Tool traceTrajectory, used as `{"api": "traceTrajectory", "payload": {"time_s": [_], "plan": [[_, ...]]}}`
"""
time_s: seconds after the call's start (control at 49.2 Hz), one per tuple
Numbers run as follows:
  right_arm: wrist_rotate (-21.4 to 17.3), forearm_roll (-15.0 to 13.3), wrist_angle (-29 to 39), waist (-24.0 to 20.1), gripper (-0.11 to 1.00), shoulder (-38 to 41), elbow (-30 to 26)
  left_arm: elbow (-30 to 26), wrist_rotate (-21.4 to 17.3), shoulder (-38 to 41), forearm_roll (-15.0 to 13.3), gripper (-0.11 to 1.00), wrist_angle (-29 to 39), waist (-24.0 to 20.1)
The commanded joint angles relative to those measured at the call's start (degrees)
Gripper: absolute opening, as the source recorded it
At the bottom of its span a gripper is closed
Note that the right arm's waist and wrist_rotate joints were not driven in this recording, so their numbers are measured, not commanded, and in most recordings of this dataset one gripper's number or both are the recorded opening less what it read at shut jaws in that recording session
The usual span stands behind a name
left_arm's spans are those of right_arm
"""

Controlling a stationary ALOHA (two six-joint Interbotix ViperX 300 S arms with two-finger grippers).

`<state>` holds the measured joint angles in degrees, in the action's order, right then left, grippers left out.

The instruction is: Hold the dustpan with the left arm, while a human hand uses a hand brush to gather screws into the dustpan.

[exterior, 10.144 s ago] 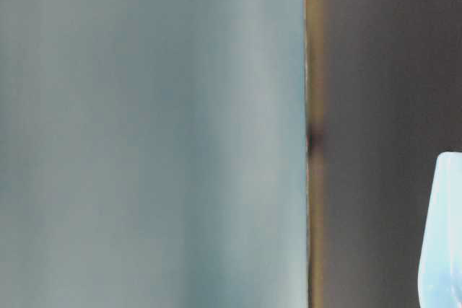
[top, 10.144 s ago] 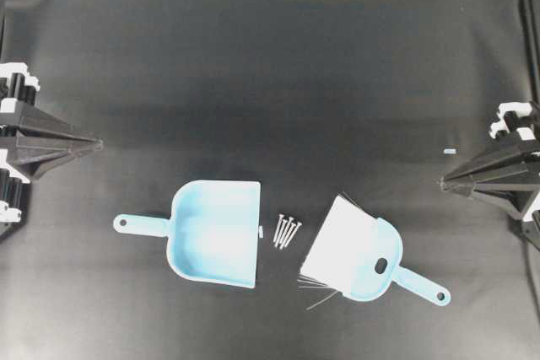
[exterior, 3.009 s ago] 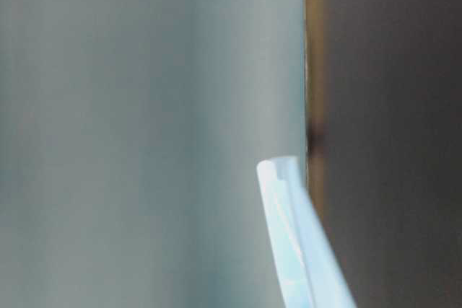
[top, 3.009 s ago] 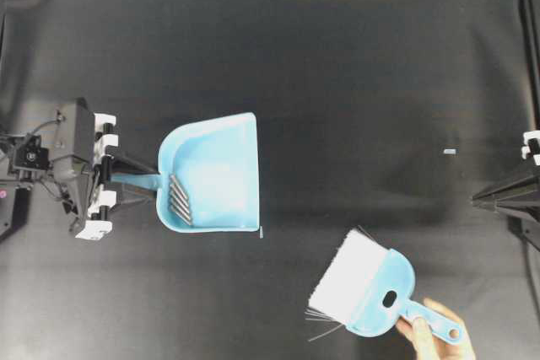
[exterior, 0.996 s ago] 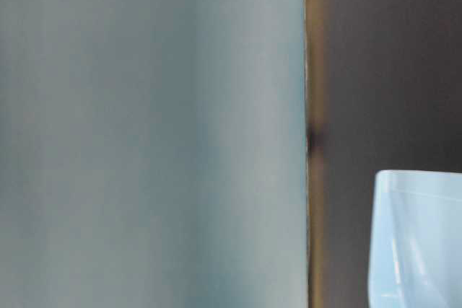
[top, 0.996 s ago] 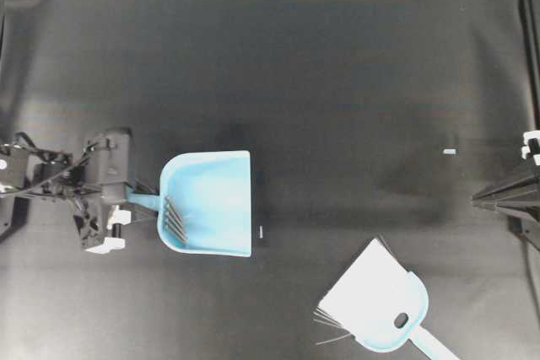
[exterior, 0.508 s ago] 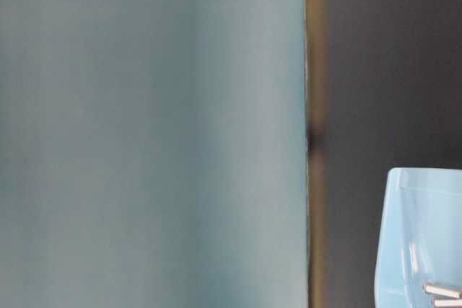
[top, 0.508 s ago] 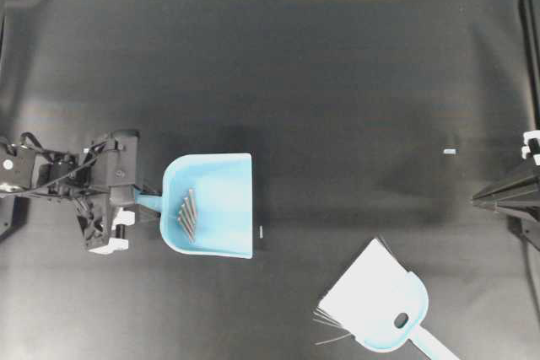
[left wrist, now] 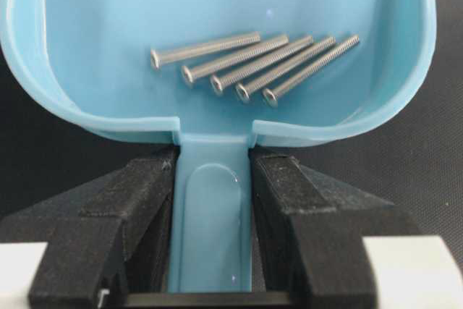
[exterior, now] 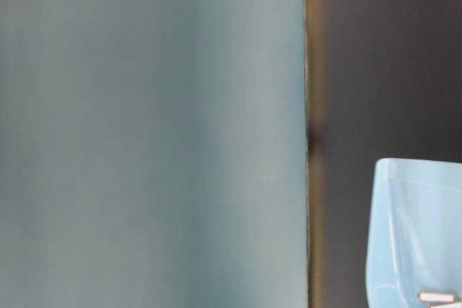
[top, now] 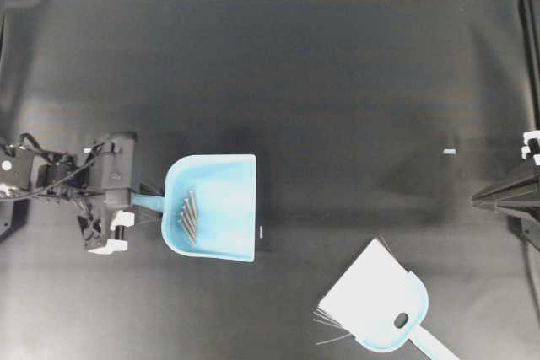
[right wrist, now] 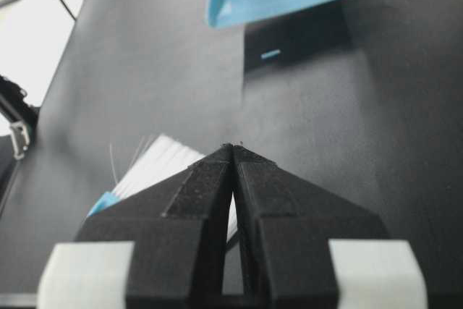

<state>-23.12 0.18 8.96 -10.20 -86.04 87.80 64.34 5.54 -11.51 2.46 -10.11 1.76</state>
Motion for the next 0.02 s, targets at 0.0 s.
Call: {"api": "traceTrajectory", "payload": {"time_s": [0.0], "plan": [[0.0, 0.1, -0.3, 0.0, 0.0, 0.4, -0.3, 0.4, -0.1, -0.3, 0.2, 0.31, -4.1, 0.1]]}}
